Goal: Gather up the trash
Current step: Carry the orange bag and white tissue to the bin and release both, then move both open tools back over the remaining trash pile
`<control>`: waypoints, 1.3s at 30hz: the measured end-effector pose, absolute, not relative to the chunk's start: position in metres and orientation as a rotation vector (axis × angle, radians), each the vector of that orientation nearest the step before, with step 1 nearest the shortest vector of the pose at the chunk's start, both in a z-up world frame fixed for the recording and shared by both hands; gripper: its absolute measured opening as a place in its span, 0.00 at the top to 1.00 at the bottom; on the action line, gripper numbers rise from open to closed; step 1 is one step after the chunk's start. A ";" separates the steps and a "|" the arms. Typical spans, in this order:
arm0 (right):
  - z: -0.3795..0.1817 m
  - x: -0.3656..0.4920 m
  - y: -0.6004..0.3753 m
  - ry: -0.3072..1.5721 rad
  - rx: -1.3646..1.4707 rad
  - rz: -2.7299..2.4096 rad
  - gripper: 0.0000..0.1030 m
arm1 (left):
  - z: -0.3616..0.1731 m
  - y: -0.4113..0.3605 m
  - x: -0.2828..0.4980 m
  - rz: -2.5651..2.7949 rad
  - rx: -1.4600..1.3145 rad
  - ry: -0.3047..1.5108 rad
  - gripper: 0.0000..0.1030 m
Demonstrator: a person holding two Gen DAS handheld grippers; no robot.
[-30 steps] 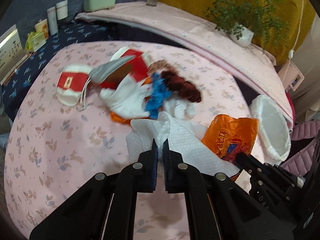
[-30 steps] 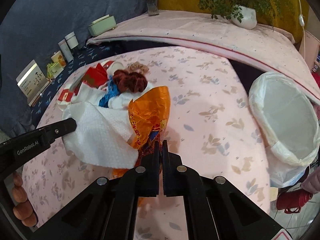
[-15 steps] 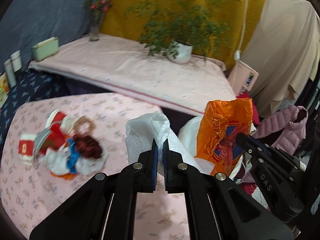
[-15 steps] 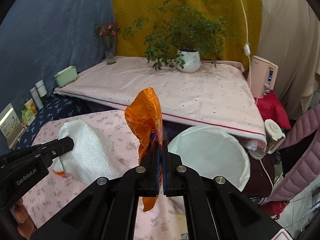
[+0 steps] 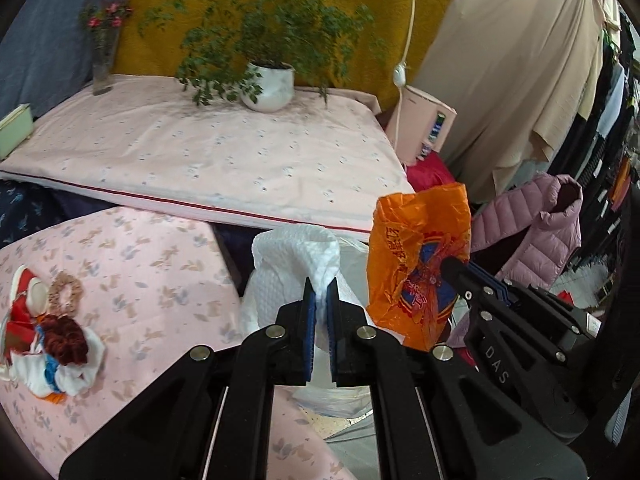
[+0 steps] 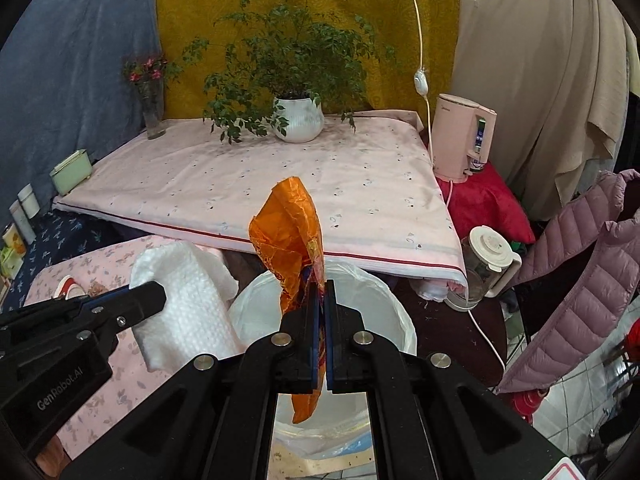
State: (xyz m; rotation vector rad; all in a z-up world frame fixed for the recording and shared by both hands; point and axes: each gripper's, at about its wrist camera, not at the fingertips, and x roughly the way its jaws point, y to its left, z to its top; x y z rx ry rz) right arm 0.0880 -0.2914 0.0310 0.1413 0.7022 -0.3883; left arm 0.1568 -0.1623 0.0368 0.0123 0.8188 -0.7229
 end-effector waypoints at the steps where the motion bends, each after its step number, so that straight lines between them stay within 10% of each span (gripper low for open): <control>1: 0.030 0.090 -0.295 0.705 0.146 -0.395 0.97 | 0.034 -0.168 0.158 -0.729 0.018 0.824 0.91; 3: 0.027 0.093 -0.301 0.711 0.158 -0.402 0.95 | 0.030 -0.173 0.158 -0.725 0.034 0.818 0.59; 6: 0.025 0.096 -0.307 0.708 0.173 -0.424 0.86 | 0.031 -0.173 0.155 -0.662 0.060 0.764 0.37; 10: 0.023 0.098 -0.309 0.697 0.177 -0.425 0.70 | 0.032 -0.168 0.158 -0.623 0.084 0.742 0.36; 39: 0.040 0.106 -0.222 0.654 0.120 -0.293 0.40 | 0.029 -0.067 0.172 -0.414 -0.005 0.743 0.35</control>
